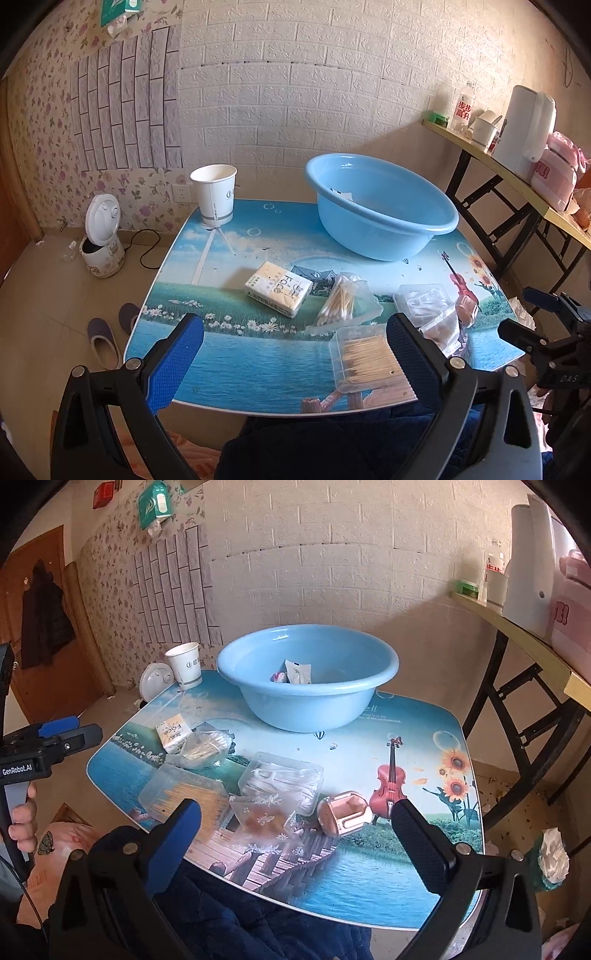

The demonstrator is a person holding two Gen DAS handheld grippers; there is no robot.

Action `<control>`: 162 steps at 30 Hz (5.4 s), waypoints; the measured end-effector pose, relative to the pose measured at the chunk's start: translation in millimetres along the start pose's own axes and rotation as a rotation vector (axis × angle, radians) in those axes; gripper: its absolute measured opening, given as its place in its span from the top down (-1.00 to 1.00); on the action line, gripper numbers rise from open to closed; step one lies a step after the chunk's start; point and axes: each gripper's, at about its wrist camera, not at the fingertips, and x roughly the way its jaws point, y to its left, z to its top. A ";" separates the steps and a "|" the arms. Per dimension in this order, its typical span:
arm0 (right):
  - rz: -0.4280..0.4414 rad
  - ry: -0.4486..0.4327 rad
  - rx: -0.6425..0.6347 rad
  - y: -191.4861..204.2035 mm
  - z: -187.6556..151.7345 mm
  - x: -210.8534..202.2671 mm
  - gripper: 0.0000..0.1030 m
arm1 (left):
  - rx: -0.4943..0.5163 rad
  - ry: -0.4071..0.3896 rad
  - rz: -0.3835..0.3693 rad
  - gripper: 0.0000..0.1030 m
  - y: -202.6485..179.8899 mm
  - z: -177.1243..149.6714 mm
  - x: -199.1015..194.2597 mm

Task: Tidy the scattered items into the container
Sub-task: 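Withdraw both grippers from the basin back toward the table items, then reach the left gripper to the clear toothpick box and grasp it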

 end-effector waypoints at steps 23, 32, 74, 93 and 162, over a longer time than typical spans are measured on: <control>-0.030 0.077 0.090 -27.3 -26.8 22.0 -1.00 | 0.005 0.087 -0.065 -0.94 -16.7 -22.2 26.1; -0.048 0.113 0.100 -32.3 -32.3 34.8 -1.00 | 0.004 0.148 -0.100 -0.94 -34.5 -32.5 46.7; -0.010 0.131 0.152 -18.4 -24.9 42.4 -0.85 | -0.027 0.160 -0.054 -0.94 -40.9 -46.3 73.0; 0.016 0.160 0.125 -1.6 -25.1 51.0 -0.85 | -0.001 0.142 -0.040 -0.98 -21.0 -49.6 71.7; 0.009 0.234 0.143 12.5 -25.0 79.0 -0.19 | 0.257 0.092 -0.175 -0.45 -48.6 -50.0 83.3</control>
